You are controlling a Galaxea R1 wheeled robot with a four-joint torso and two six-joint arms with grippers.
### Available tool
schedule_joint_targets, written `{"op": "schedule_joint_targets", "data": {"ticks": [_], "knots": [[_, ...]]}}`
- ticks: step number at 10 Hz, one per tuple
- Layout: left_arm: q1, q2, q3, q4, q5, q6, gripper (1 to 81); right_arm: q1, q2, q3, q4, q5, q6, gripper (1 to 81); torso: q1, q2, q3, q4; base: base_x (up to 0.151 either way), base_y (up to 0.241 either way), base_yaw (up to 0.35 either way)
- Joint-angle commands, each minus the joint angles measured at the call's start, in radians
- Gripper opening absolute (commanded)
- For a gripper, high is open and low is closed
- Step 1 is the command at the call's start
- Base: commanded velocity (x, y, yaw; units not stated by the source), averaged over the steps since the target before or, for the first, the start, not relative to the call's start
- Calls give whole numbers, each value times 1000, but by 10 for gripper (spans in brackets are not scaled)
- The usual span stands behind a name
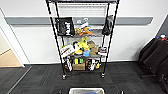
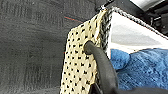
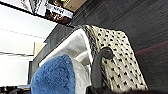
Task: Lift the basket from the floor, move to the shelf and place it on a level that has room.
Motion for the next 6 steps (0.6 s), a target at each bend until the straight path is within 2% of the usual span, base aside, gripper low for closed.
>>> {"op": "schedule_joint_targets", "data": {"ticks": [1,2,3,4,6], "knots": [[-151,-73,34,-57,75,0,10,142,-55,26,22,-18,16,10,-63,97,0,0,0,0,0],[-151,-98,73,-57,73,0,10,141,-66,41,21,-18,16,10,-85,132,25,0,0,0,0],[-149,-127,116,-55,75,1,10,136,-86,74,21,-17,15,10,-108,168,100,0,0,0,0],[-143,-150,145,-55,75,1,10,128,-106,107,19,-12,15,10,-125,197,108,0,0,0,0],[-137,-194,200,-54,67,4,10,119,-161,169,21,43,13,10,-159,251,158,0,0,0,0]]}}
